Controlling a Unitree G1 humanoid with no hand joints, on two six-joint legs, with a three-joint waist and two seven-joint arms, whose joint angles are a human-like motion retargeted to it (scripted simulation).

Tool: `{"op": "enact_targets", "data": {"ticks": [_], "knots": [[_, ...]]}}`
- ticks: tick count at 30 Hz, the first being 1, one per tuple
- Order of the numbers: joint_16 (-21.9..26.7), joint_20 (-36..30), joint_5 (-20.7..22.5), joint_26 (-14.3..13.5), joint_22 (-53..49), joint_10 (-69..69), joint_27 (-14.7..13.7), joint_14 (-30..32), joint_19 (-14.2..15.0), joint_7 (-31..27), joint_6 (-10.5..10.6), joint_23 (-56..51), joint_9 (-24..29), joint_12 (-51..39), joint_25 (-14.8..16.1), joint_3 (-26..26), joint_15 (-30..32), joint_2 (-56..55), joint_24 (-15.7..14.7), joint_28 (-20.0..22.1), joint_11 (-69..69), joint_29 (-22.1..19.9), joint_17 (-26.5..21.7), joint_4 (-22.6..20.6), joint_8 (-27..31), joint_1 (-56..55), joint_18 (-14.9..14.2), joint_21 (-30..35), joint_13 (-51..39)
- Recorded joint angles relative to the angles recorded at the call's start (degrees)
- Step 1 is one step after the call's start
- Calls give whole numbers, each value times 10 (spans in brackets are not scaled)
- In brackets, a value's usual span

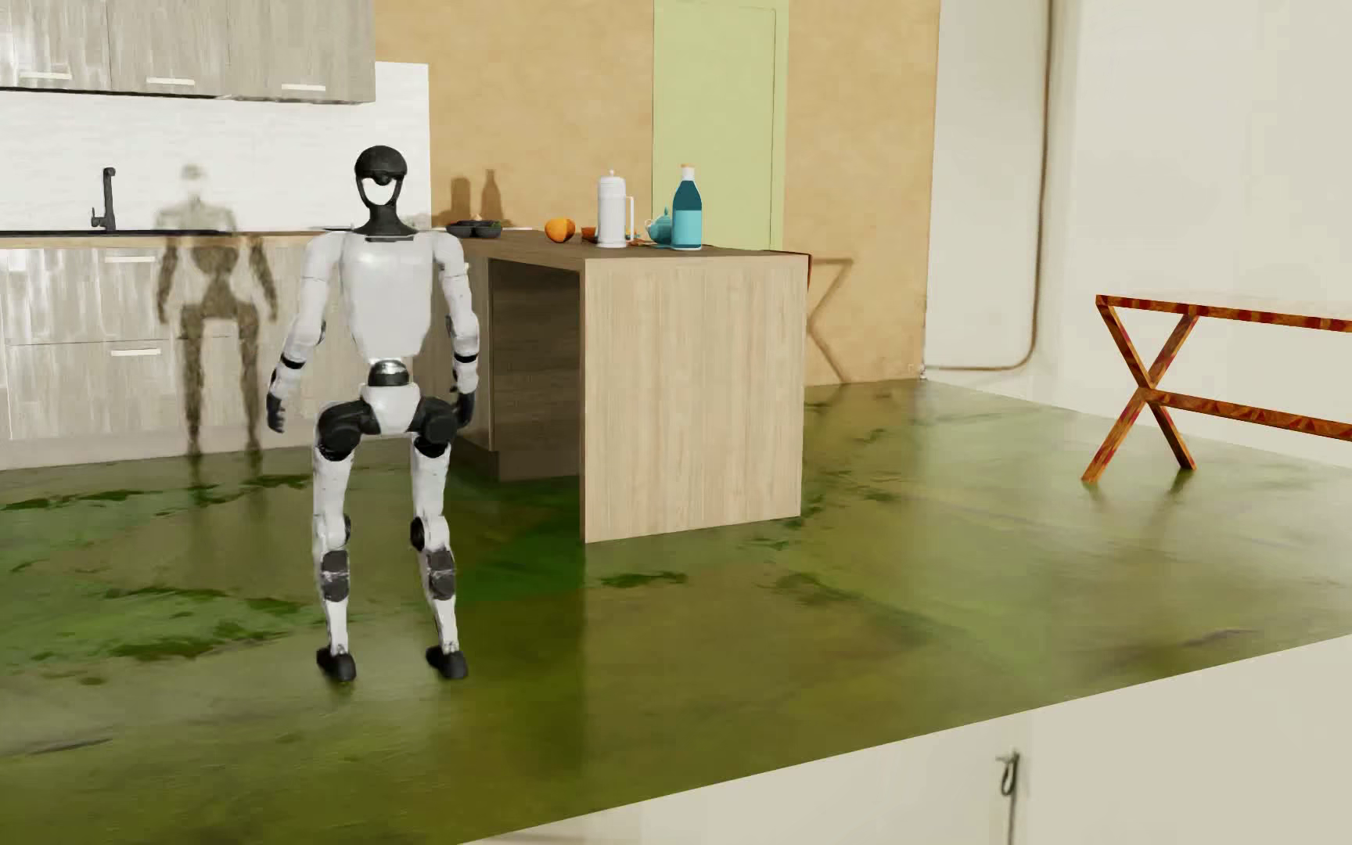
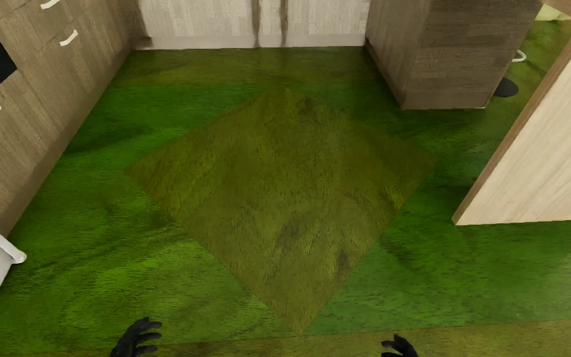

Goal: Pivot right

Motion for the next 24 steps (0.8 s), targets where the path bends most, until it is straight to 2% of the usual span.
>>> {"op": "enact_targets", "data": {"ticks": [1, 2, 3, 4, 5, 6, 7, 8, 9, 11, 12, 13, 14, 15, 16, 17, 19, 20, 21, 22, 23, 24], "knots": [[-24, -24, -8, 17, 10, 17, 2, -7, 2, 17, -10, 24, -8, 8, -1, -31, -6, -26, 0, 12, 33, 5, 18, 3, 7, -14, -22, 10, 6], [-45, -47, -11, 41, -4, 37, 9, -26, 7, 30, -9, 41, -11, 7, -3, -51, -10, -46, 2, 20, 55, 16, -2, 9, 15, -28, -25, 21, 19], [-46, -57, -11, 45, -5, 39, 24, -16, 10, 36, -8, 47, -13, -1, -4, -61, -7, -59, 5, 23, 65, 21, -5, 9, 22, -34, -15, 19, 32], [-48, -52, -6, 38, -4, 33, 44, 8, 10, 36, -2, 39, -9, -7, -1, -73, -16, -67, 10, 24, 71, 21, 6, 11, 26, -36, 7, 13, 37], [-39, -49, -7, 27, 3, 28, 65, 15, 7, 41, 1, 27, -1, -17, 9, -83, -44, -73, 15, 23, 77, 21, 11, 16, 25, -35, 9, 23, 32], [-27, -47, -19, 22, -12, 14, 77, 27, -9, 49, -4, 28, 7, -15, 22, -87, -58, -76, 20, 18, 80, 28, 5, 18, 16, -28, 14, 38, 28], [-29, -42, -28, 18, -13, 7, 87, 31, 17, 55, -8, 35, 14, -20, 33, -84, -46, -77, 28, 13, 73, 35, 5, 20, 11, -25, 16, 34, 22], [-37, -44, -35, 15, -15, 11, 92, 18, 30, 57, -8, 51, 17, -13, 39, -83, 14, -81, 36, 10, 54, 39, 7, 20, 11, -30, 16, 20, 4], [-51, -45, -27, 18, -11, 16, 93, 16, 28, 42, 1, 46, 20, -9, 34, -79, 44, -83, 43, 7, 39, 35, 6, 15, 14, -36, 11, 30, -1], [-43, -53, -14, 30, -8, 7, 80, 32, 28, 29, 6, 26, 23, 2, 13, -93, 48, -89, 50, 0, 28, 14, 24, 12, 28, -38, 16, 28, 4], [-31, -41, -24, 41, -5, 2, 73, 33, 4, 42, -8, 25, 33, -9, 8, -100, 25, -93, 48, -5, 44, 12, 17, 13, 24, -28, 16, 38, -5], [-29, -41, -35, 53, -9, 4, 66, 31, 5, 51, -16, 27, 37, -22, 5, -96, 2, -101, 44, -6, 57, 17, 2, 18, 17, -28, 16, 41, -7], [-33, -51, -45, 58, -24, 12, 58, 24, 55, 59, -20, 33, 38, -22, 1, -89, 36, -103, 41, -3, 50, 23, -11, 24, 11, -29, 15, 26, -5], [-48, -49, -40, 51, -22, 15, 52, 19, 37, 61, -21, 40, 37, -16, -5, -92, 56, -101, 40, 1, 41, 21, -9, 28, 17, -27, 13, 24, -2], [-62, -48, -29, 46, -23, 20, 49, 11, 37, 53, -14, 34, 41, -12, -10, -97, 60, -97, 38, 5, 34, 17, -4, 33, 23, -24, 10, 28, -1], [-47, -58, -17, 45, -34, 25, 47, 4, 37, 45, -8, 32, 45, -11, -11, -103, 65, -96, 34, 5, 27, 14, 5, 35, 32, -23, 8, 31, -4], [-33, -31, -16, 29, -19, 16, 48, 2, 38, 51, -5, 31, 44, -15, 7, -118, 71, -85, 18, -5, 11, 14, 14, 39, 33, -11, 8, 46, 0], [-32, -28, -17, 23, -16, 5, 58, 4, 40, 56, 0, 28, 42, -8, 22, -131, 82, -79, 9, -9, -10, 16, 9, 44, 31, -5, 8, 49, -19], [-30, -28, -21, 23, -21, -4, 64, 4, 40, 63, -4, 24, 40, -10, 33, -133, 84, -76, 3, -17, -16, 20, 12, 46, 32, 4, 8, 40, -18], [-31, -30, -20, 24, -16, -6, 68, 1, 41, 65, -11, 26, 42, -22, 37, -125, 84, -71, 0, -25, -15, 22, 24, 47, 36, 14, 5, 32, -9], [-49, -40, -13, 31, -19, 3, 72, -7, 41, 44, -8, 33, 46, -39, 34, -111, 83, -70, -1, -29, -14, 23, 20, 44, 40, 14, 0, 40, -6], [-50, -49, -10, 26, -21, 6, 75, -10, 42, 34, -10, 30, 45, -34, 34, -112, 83, -73, -1, -31, -12, 24, 20, 41, 46, 14, -3, 43, -12]]}}
